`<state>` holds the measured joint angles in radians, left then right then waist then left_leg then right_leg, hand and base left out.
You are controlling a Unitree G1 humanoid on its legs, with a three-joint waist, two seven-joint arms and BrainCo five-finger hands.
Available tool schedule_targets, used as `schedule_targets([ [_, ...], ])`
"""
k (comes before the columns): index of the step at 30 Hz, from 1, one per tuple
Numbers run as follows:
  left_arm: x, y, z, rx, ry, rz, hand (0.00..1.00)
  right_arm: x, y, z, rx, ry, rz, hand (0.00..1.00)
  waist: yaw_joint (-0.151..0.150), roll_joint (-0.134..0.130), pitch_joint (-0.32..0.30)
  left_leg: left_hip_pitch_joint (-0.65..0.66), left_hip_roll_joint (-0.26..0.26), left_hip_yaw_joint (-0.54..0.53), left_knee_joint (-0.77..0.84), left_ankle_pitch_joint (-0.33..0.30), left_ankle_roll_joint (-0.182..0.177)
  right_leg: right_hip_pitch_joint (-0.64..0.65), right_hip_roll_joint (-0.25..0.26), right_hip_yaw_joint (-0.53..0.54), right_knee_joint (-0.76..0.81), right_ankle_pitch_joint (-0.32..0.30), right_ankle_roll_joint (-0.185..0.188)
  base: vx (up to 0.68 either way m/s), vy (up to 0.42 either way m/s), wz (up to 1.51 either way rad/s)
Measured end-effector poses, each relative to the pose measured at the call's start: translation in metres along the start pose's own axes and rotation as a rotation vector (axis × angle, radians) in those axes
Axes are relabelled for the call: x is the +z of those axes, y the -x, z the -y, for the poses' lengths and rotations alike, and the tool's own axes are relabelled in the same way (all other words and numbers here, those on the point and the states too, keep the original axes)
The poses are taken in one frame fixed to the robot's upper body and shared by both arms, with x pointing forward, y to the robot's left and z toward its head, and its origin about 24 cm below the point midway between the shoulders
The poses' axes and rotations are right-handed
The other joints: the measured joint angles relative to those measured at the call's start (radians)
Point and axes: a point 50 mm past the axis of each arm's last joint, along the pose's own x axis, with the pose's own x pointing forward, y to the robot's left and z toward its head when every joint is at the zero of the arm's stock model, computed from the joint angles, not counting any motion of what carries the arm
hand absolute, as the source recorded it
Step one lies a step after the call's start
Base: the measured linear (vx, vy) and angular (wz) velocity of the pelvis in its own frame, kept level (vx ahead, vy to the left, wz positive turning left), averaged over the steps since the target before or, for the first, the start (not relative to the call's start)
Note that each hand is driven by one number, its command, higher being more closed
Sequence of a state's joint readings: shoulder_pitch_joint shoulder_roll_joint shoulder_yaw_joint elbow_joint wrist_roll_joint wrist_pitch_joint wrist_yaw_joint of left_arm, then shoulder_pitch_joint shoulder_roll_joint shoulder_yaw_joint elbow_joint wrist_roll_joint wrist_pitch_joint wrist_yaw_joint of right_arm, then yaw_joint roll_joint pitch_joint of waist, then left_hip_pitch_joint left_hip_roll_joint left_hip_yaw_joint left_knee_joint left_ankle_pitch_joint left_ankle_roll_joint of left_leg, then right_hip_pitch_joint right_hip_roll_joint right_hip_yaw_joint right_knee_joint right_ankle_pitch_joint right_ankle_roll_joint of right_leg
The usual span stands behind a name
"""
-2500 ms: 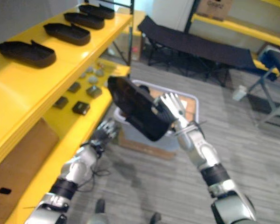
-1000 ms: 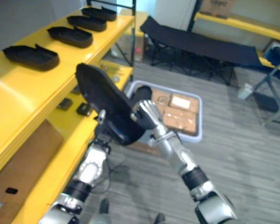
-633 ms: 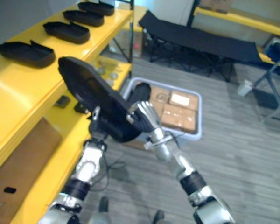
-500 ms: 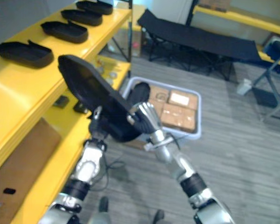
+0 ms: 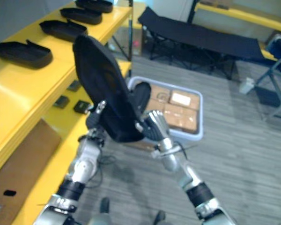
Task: Walk over and take plastic housings, then place them on the shelf
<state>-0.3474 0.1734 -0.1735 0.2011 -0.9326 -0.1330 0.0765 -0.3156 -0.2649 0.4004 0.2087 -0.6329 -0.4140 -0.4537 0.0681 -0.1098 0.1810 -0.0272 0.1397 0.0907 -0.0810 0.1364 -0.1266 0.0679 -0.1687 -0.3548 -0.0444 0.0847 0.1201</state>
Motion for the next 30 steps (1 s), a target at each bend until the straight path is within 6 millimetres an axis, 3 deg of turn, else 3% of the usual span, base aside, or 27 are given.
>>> schedule_targets([
  [11, 0.006, 0.007, 0.002, -0.026, -0.060, 0.027, 1.00, -0.006, 0.004, -0.005, 0.013, -0.013, -0.068, 0.00, 0.002, 0.000, 0.000, 0.006, -0.016, 0.001, 0.000, -0.005, 0.005, 0.004, -0.017, 0.000, -0.001, 0.002, 0.007, 0.00, 0.000, 0.00],
  [16, 0.015, 0.008, 0.015, -0.038, -0.246, 0.089, 1.00, -0.014, 0.008, -0.011, 0.067, -0.054, -0.149, 0.00, 0.002, 0.000, 0.000, 0.006, -0.020, 0.001, 0.000, -0.006, 0.006, 0.005, -0.020, 0.000, -0.002, 0.003, 0.009, 0.00, 0.000, 0.00],
  [21, 0.018, 0.017, 0.023, 0.054, -0.402, 0.190, 1.00, -0.014, 0.005, -0.010, 0.074, -0.216, -0.198, 0.00, -0.001, 0.004, 0.002, 0.013, -0.031, 0.005, 0.000, -0.005, 0.006, 0.005, -0.020, 0.003, 0.005, 0.003, 0.009, 0.00, -0.001, -0.01],
  [24, 0.019, 0.027, 0.007, 0.232, -0.542, 0.249, 1.00, -0.003, -0.003, -0.004, 0.065, -0.367, -0.165, 0.00, -0.004, 0.005, 0.003, 0.027, -0.030, 0.011, 0.000, -0.005, 0.006, 0.005, -0.021, 0.007, 0.018, -0.005, 0.010, -0.04, -0.001, -0.05],
  [30, 0.029, 0.046, -0.035, 0.568, -0.753, 0.342, 1.00, 0.027, -0.019, 0.027, -0.110, -0.641, -0.017, 0.00, -0.021, 0.007, 0.003, 0.046, -0.027, 0.028, -0.001, -0.007, 0.005, 0.004, -0.022, 0.022, 0.037, -0.021, 0.001, -0.04, -0.011, -0.05],
])
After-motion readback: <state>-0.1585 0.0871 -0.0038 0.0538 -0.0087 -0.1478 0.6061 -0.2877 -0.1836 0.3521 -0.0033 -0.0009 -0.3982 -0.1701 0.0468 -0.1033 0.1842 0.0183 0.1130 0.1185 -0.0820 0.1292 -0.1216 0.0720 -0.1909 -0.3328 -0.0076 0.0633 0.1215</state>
